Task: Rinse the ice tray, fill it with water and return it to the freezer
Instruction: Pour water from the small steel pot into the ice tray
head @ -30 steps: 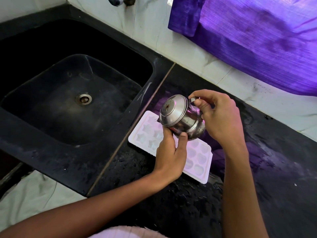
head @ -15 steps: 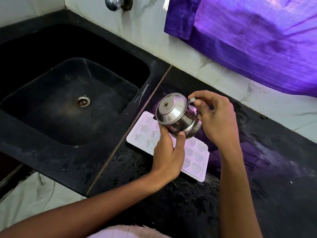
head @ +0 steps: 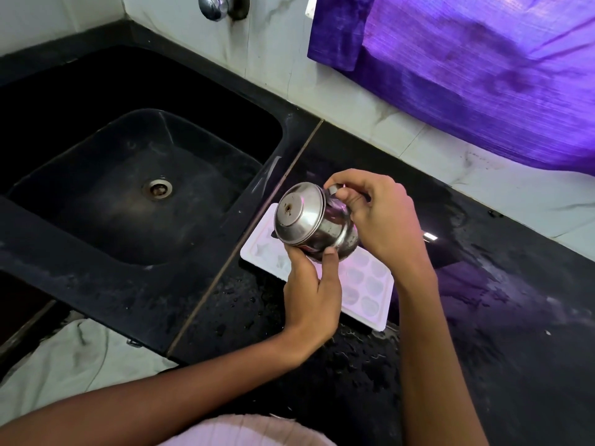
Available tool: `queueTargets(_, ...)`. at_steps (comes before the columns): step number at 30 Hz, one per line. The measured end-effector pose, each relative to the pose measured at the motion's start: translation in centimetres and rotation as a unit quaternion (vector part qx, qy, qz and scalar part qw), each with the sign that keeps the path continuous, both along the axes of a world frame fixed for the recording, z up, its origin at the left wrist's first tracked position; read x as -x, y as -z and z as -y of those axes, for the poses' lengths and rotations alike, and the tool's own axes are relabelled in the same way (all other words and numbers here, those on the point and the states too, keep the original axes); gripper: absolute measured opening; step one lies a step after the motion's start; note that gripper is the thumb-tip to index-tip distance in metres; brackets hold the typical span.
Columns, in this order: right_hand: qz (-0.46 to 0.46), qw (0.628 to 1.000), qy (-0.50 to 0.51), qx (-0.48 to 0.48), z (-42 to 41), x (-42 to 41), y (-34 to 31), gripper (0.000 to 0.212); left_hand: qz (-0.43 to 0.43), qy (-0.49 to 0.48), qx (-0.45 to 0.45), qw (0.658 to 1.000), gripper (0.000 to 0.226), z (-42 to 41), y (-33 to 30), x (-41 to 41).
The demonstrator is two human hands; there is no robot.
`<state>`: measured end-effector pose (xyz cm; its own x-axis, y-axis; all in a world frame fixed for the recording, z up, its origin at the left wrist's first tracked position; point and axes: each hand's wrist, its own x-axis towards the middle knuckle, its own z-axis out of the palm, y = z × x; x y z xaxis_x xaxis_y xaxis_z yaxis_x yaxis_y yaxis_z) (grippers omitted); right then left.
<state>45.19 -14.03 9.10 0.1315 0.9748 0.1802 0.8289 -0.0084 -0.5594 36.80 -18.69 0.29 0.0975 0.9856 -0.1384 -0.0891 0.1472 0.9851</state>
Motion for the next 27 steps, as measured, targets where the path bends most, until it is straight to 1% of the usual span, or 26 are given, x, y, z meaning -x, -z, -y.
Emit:
queueTargets(2,0.016,1.0,0.002,0.006,0.1,0.2,0.0,0.026,-0.003,0.002,0.013,1.0,0.062,0.1,0.0,0.1)
queueTargets(5,0.027,1.0,0.009,0.013,0.3,0.2,-0.2,0.025,-0.01,0.012,0.034,0.999,0.045,0.4,-0.1,0.1)
queueTargets(6,0.029,0.999,0.011,0.013,0.3,0.2,-0.3,0.024,-0.012,0.017,0.035,0.999,0.045,0.5,-0.2,0.1)
queueTargets(8,0.032,0.999,0.012,0.01,0.5,0.2,-0.4,0.024,-0.012,0.024,0.029,0.999,0.05,0.6,-0.4,0.1)
queueTargets(10,0.034,0.999,0.011,0.006,0.7,0.3,-0.6,0.022,-0.006,0.023,0.026,0.999,0.062,0.6,-0.5,0.1)
queueTargets(12,0.034,0.999,0.013,0.001,0.8,0.3,-0.7,0.021,-0.004,0.023,0.025,0.999,0.066,0.7,-0.6,0.1)
queueTargets(19,0.03,0.999,0.014,-0.018,1.1,0.4,-1.4,0.022,0.0,0.019,0.015,1.0,0.064,0.7,-1.1,0.0)
queueTargets(25,0.03,0.999,0.012,-0.024,1.2,0.3,-1.9,0.022,-0.003,0.021,0.004,1.0,0.052,0.6,-1.5,0.0)
queueTargets(27,0.031,0.999,0.012,-0.025,1.2,0.1,-2.0,0.022,-0.001,0.019,-0.001,1.0,0.056,0.5,-1.6,-0.1)
